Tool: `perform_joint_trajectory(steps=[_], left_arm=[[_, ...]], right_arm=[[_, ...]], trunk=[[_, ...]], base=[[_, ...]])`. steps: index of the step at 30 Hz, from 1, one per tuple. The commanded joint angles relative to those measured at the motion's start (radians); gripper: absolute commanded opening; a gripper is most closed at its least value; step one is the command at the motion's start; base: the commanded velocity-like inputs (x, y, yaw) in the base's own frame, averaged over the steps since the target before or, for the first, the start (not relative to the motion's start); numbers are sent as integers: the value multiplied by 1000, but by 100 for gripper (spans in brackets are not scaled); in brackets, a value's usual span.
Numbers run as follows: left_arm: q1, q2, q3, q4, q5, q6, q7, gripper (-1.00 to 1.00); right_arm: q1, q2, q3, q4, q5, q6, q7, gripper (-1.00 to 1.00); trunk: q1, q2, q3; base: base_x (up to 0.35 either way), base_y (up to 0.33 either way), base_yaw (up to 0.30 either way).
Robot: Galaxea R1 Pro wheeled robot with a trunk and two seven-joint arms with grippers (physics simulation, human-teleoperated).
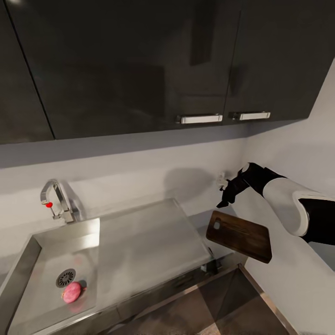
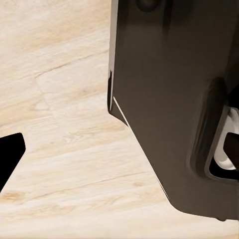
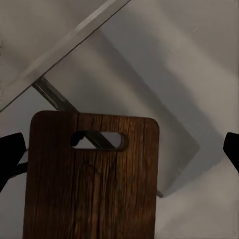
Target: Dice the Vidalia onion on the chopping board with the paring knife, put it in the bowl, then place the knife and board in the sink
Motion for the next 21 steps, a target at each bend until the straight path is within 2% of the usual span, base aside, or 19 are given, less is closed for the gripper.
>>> perform_joint_trajectory(steps=[1, 8, 21], left_arm=[[-1, 0, 2, 2, 5, -5, -1, 100], [-1, -1, 2, 2, 5, -5, -1, 100], [-1, -1, 2, 2, 5, -5, -2, 100]], right_arm=[[-1, 1, -2, -1, 1, 5, 6, 100], [-1, 8, -1, -2, 6, 0, 35, 100], [-1, 65, 8, -2, 7, -2, 42, 100]], trunk=[[1, -2, -4], [1, -2, -15], [1, -2, -36]], base=[[0, 0, 0], [0, 0, 0], [0, 0, 0]])
